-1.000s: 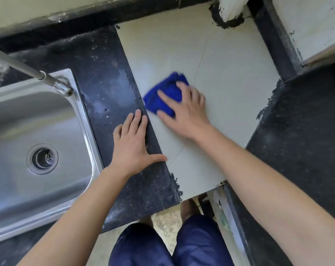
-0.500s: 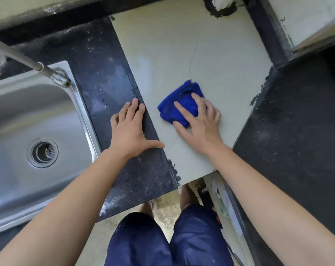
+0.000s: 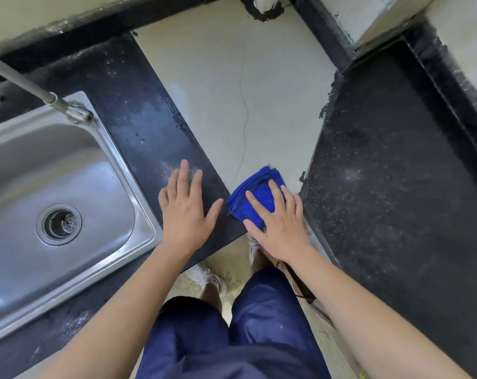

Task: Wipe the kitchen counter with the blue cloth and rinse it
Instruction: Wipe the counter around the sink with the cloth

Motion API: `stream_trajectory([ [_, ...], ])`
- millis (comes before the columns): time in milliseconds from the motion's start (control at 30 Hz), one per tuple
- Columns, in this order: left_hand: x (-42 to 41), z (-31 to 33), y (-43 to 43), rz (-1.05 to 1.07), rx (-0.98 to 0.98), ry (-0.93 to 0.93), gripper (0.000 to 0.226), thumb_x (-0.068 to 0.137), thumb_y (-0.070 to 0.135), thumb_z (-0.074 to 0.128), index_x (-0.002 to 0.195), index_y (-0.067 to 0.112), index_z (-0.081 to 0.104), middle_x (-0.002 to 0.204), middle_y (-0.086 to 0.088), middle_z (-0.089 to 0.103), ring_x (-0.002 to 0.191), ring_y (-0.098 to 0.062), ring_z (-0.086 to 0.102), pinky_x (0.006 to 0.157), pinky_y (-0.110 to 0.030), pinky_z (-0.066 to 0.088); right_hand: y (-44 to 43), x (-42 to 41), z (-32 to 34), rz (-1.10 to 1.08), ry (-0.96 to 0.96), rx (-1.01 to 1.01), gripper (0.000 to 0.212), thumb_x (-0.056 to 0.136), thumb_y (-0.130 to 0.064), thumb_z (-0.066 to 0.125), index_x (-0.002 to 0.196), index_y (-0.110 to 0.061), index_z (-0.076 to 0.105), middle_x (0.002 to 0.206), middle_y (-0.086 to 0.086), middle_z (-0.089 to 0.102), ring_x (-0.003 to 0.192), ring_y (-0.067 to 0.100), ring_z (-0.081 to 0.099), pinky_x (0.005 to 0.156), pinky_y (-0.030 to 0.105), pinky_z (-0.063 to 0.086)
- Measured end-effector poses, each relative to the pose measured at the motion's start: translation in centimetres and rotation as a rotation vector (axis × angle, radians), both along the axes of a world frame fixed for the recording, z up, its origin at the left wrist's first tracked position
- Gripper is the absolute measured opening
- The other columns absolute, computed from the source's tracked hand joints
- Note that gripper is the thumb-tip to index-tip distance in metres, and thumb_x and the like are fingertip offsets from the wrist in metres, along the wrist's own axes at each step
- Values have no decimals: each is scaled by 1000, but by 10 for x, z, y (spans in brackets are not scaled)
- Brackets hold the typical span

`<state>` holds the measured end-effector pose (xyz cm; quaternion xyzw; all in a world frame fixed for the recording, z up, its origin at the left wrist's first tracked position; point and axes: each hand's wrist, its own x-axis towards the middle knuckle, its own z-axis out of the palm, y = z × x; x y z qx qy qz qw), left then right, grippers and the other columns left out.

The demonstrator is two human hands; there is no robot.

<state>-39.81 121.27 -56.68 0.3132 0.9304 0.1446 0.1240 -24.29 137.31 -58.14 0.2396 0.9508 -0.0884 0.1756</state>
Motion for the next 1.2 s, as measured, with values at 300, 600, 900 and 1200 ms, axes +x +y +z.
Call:
stream_trajectory([
  [300, 13, -8, -86, 139, -119, -67, 75, 95, 59, 33, 154, 12, 24, 163, -16, 12, 150, -34, 11, 117, -53, 15, 74, -52, -2, -365, -62, 12, 73, 93, -75, 14, 157, -43, -1, 165, 17, -15, 149, 46, -5, 122, 56, -3],
  [600, -4, -25, -129, 296, -330, -312, 74, 98, 62, 13, 157, 23, -8, 165, -11, -11, 152, -26, -15, 120, -57, -6, -54, -21, -2, -32, 79, -75, 61, 101, -60, 22, 157, -35, 23, 165, 20, 2, 146, 51, 5, 121, 59, 4],
  [900, -6, -29, -128, 251, -379, -284, 73, 97, 62, 3, 157, 22, -7, 165, -13, 2, 153, -28, -6, 119, -59, 1, -60, -60, 2, 216, 35, -133, 60, 100, -60, 32, 156, -41, 23, 166, 17, -3, 148, 49, 3, 122, 58, 5],
  [1200, -8, -27, -126, 235, -425, -315, 74, 94, 62, -3, 156, 23, -16, 166, -12, -1, 153, -28, -5, 119, -57, 5, -73, -276, 1, 273, -36, -90, 62, 102, -59, 22, 158, -40, 4, 164, 17, -18, 148, 51, -10, 121, 57, -7],
])
